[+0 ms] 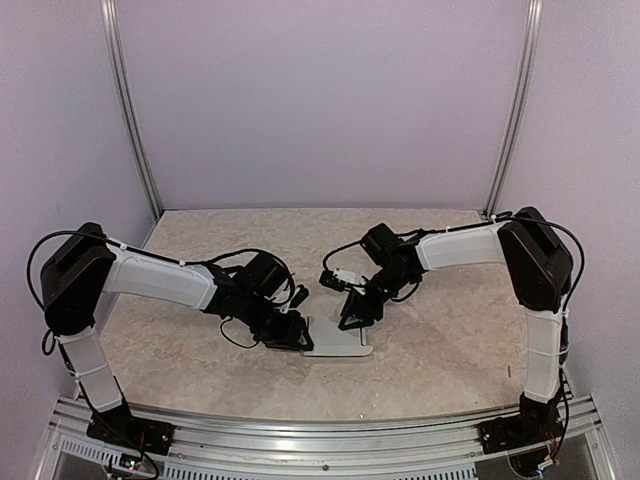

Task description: Fold the paper box

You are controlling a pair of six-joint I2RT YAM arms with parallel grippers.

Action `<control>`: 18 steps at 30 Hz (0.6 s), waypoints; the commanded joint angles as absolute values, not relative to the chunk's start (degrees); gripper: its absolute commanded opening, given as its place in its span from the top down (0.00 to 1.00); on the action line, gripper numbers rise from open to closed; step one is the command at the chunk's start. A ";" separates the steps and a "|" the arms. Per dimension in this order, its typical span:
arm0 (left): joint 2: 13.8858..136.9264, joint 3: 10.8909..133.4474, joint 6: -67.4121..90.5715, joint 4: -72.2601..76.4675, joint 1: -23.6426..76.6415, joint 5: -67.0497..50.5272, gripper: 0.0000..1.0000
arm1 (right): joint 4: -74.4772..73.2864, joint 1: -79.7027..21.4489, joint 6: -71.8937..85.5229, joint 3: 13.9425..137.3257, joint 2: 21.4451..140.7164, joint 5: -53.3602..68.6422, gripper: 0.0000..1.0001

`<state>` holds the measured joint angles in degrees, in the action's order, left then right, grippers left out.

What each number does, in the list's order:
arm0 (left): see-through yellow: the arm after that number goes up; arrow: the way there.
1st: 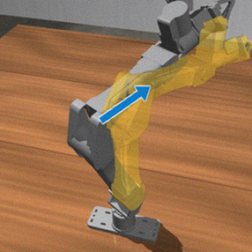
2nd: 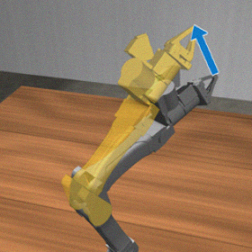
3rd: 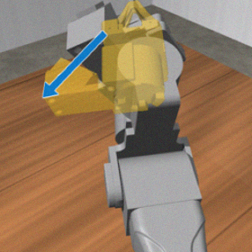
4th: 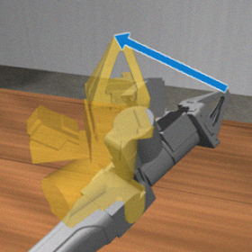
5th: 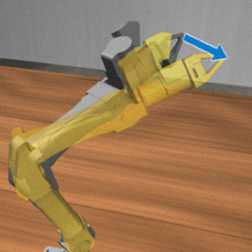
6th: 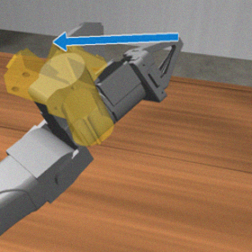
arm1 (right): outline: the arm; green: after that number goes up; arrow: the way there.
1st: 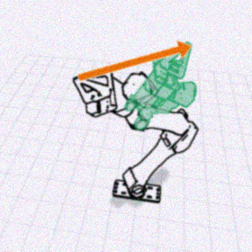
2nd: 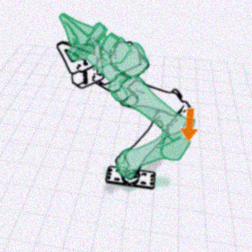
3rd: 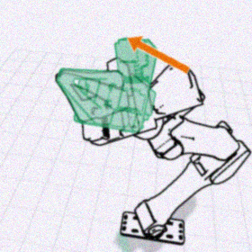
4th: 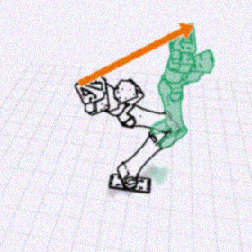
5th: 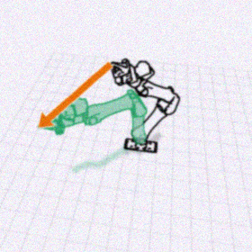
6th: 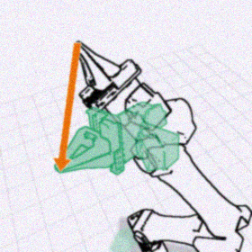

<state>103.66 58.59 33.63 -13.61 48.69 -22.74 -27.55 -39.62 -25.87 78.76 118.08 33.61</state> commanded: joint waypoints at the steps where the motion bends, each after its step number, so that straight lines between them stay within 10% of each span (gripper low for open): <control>1: 100.50 57.10 37.70 -16.62 52.25 -16.88 0.58 | -31.50 -40.25 -25.49 76.42 120.79 29.37 0.58; 18: 106.14 60.37 38.23 -15.60 55.55 -11.18 0.56 | -31.28 -40.24 -25.07 75.96 120.98 29.77 0.58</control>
